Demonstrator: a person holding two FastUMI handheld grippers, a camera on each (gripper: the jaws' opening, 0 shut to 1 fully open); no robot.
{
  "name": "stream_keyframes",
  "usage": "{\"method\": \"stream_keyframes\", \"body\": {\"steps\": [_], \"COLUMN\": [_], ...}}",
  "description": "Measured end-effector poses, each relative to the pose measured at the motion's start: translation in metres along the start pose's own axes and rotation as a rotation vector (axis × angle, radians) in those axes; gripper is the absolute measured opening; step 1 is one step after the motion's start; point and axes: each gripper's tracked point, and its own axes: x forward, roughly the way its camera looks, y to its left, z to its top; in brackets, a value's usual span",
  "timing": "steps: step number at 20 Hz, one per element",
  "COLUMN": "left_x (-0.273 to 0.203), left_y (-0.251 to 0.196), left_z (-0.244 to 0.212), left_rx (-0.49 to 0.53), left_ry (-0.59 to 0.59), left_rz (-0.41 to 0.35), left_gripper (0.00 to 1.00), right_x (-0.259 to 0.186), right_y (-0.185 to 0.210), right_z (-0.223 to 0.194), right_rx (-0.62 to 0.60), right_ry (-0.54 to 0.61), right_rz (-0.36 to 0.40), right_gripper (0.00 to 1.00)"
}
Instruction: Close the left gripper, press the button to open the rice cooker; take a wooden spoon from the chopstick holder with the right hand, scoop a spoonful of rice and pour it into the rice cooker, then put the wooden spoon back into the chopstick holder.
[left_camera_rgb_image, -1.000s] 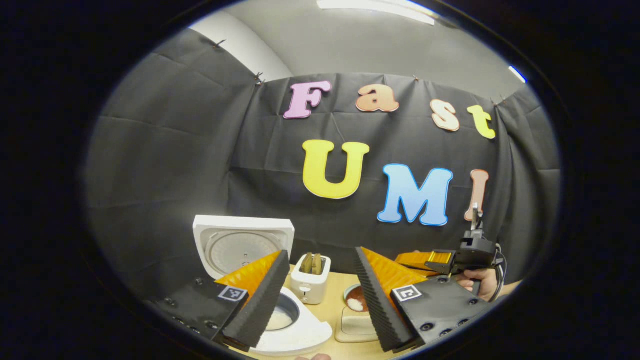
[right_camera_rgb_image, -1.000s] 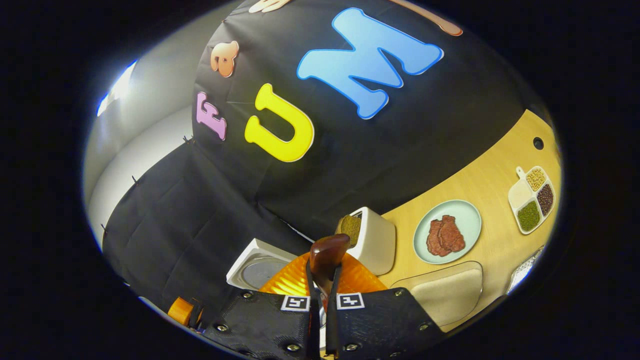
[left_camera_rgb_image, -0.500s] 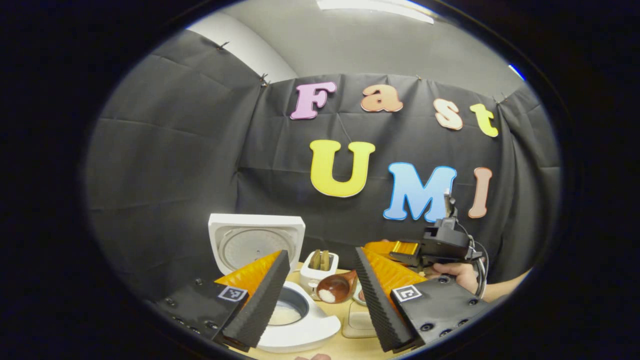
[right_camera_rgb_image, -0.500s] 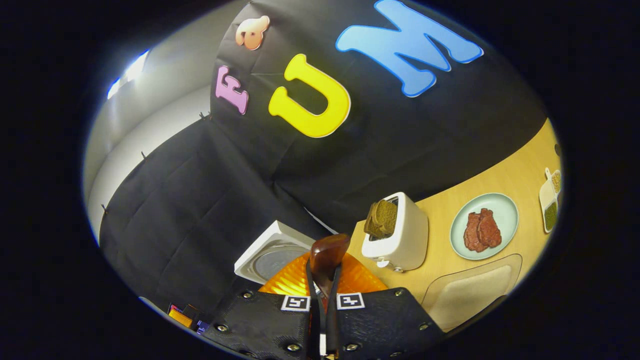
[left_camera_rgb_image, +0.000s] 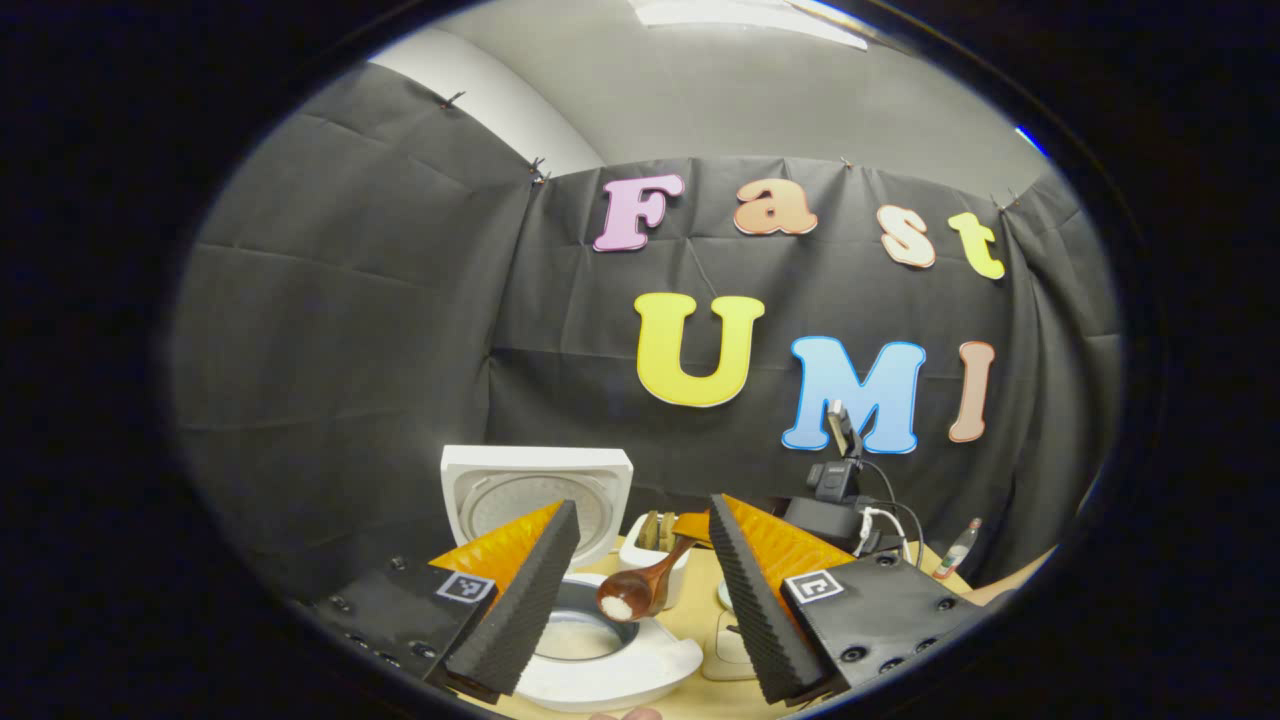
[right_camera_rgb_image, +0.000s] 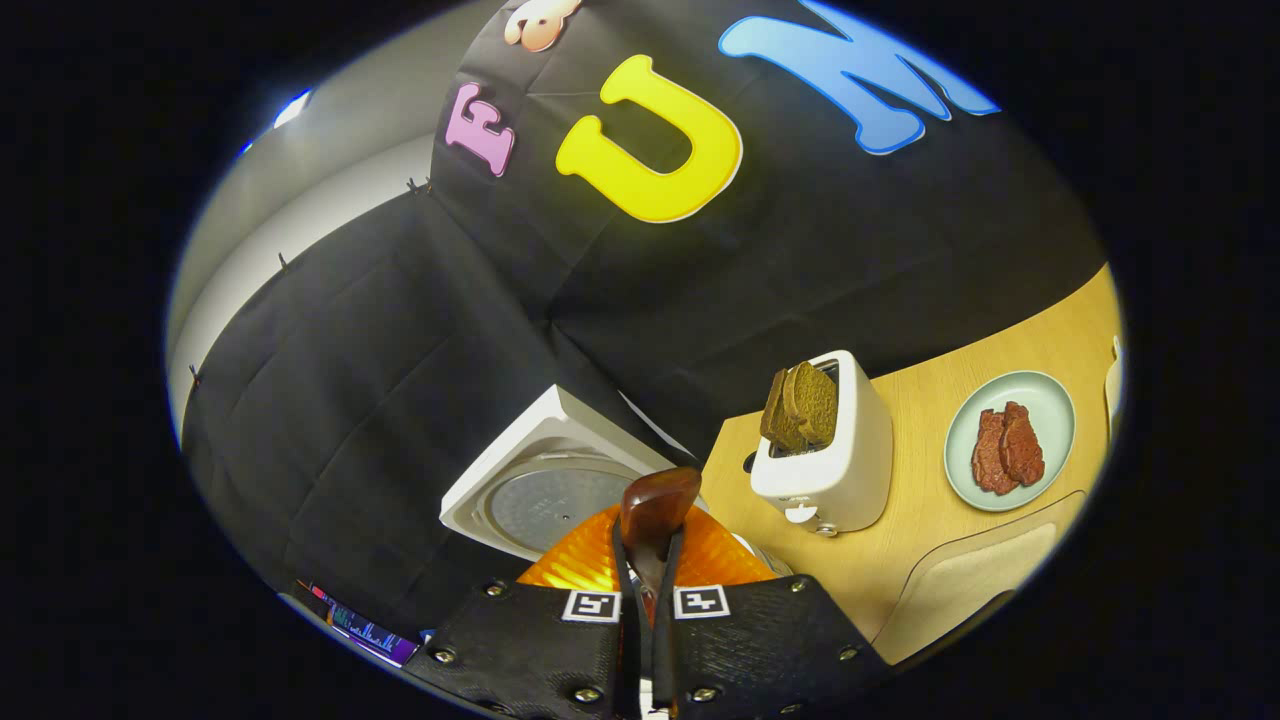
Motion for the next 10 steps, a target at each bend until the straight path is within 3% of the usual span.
{"method": "stream_keyframes", "body": {"steps": [10], "left_x": [-0.013], "left_y": [0.025], "left_z": [-0.010], "left_rx": [-0.010], "left_ry": [0.013], "left_rz": [0.056], "left_gripper": [0.90], "right_x": [0.046], "right_y": [0.006], "right_z": [-0.046], "right_rx": [-0.200], "right_ry": [0.086], "right_rz": [-0.046], "right_gripper": [0.05]}}
